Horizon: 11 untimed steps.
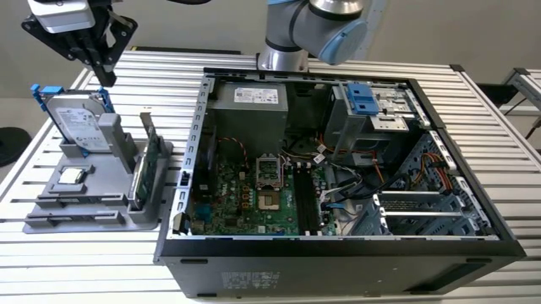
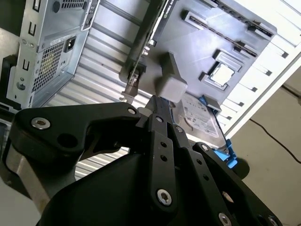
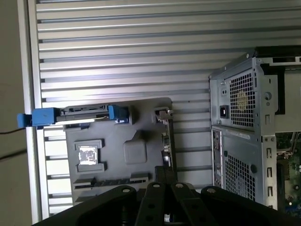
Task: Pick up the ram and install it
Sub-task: 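Reach for the ram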
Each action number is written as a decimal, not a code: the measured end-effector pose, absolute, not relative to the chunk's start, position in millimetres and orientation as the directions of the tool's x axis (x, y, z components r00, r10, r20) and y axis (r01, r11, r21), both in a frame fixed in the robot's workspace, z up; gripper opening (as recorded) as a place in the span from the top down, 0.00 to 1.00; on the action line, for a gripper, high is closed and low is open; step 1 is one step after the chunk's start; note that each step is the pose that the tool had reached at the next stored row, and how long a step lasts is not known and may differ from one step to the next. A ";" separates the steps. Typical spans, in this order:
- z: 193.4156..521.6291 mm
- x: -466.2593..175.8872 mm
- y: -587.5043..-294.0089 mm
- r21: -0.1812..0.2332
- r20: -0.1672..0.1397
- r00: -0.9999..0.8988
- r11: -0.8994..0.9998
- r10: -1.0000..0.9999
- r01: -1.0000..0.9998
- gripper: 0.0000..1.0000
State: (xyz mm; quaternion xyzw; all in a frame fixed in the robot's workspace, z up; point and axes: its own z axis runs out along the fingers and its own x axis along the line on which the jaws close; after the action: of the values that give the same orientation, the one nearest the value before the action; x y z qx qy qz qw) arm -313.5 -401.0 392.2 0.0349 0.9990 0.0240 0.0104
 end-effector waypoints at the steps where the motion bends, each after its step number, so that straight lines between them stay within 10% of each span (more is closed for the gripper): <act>1: 392.2 -312.8 -401.5 0.049 -0.019 -0.997 0.996 0.069 0.068 1.00; 11: 391.5 -305.3 -406.7 0.049 -0.019 -0.999 0.998 0.041 0.040 1.00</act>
State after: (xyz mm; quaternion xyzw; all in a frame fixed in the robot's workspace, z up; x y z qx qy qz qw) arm -305.3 -406.7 391.5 0.0202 0.9995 0.0241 0.0099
